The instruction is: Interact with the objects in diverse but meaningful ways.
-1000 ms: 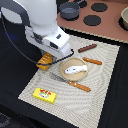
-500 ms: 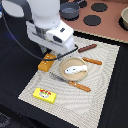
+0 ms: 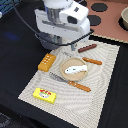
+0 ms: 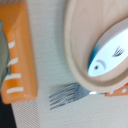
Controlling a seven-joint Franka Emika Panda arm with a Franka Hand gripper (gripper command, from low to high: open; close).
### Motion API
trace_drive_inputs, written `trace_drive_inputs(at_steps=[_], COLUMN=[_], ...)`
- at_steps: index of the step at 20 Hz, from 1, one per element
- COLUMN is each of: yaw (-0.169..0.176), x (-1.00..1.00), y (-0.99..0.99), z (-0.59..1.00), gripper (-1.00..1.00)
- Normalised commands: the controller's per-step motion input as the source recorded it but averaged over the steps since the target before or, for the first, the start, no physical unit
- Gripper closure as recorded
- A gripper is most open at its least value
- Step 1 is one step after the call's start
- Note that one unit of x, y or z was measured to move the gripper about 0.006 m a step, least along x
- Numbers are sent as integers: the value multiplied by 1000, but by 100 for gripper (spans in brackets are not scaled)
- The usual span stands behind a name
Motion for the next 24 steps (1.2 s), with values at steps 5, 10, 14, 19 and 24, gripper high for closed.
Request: trace_drive_inputs(at_steps=[5, 10, 14, 19, 24], yaw=[-81, -215, -140, -13, 0], x=[822, 520, 552, 705, 796], y=[163, 69, 338, 626, 701], z=[403, 357, 264, 140, 142], gripper=[-100, -100, -100, -100, -100])
